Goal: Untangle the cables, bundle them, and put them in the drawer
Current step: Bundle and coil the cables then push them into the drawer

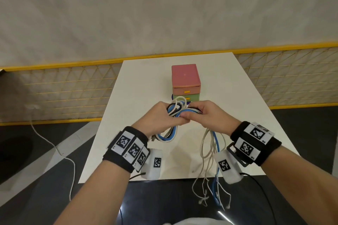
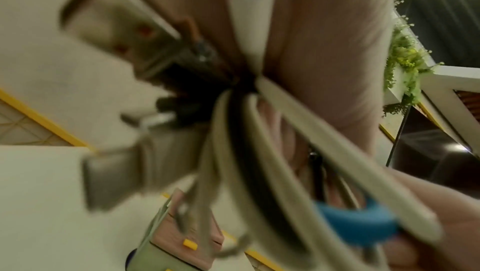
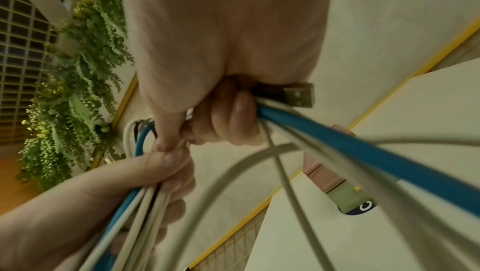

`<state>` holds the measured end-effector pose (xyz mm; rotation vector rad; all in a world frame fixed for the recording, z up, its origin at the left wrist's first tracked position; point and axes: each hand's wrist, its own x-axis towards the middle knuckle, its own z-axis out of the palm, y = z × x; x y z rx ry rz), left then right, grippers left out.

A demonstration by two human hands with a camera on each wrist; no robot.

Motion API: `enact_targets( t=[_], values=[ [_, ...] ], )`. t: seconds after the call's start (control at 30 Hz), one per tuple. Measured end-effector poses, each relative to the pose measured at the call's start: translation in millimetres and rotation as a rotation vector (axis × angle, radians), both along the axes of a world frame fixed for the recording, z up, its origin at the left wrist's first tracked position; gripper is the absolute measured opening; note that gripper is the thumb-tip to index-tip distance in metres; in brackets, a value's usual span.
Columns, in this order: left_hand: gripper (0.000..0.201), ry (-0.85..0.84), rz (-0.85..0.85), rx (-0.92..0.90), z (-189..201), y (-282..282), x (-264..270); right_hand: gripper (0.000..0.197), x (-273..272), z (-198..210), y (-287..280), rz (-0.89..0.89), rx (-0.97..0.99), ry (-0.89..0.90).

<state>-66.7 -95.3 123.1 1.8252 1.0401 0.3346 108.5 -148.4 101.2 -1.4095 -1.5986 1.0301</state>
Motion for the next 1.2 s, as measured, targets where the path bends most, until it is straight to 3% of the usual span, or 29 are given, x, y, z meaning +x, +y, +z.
enact_targets(
  t=[0.13,0.2,0.27,0.4,0.5,0.67,0.77,0.87,1.03,1.1,1.2],
  values=[
    [0.027,0.023,0.006,0.067,-4,10,-4,0.023,12,-3,-6,0.039,-0.078,0.110],
    [0.019,-0.052,-0.038,0.031,-1,11,-5,0.020,19,-9,-10,0.051,-0.084,0.058],
    [0.031,-0.139,-0.031,-0.002,-3,11,-4,0.019,24,-16,-15,0.061,-0.105,0.000],
    [0.041,-0.362,0.066,-0.112,-11,8,7,0.019,20,-15,-18,0.008,-0.085,0.110],
    [0.037,-0.370,0.197,-0.094,-13,9,18,0.020,12,-5,-13,-0.119,0.024,0.174],
    [0.035,-0.264,0.248,-0.009,-12,0,37,0.018,3,3,-5,-0.186,0.159,-0.042],
    [0.039,-0.337,0.252,-0.102,-14,-5,48,0.017,-7,2,-3,-0.148,0.173,-0.179],
    [0.043,-0.429,0.362,-0.232,-15,-8,54,0.016,-13,0,-4,-0.112,0.151,-0.198],
    [0.022,-0.381,0.440,0.012,-17,-7,55,0.005,-4,10,-11,-0.015,0.030,-0.100],
    [0.022,-0.383,0.468,0.084,-19,-5,53,0.020,1,8,-14,0.013,-0.035,-0.041],
    [0.029,-0.433,0.535,0.091,-19,3,48,0.031,9,-5,-19,0.066,-0.125,-0.221]
  ],
)
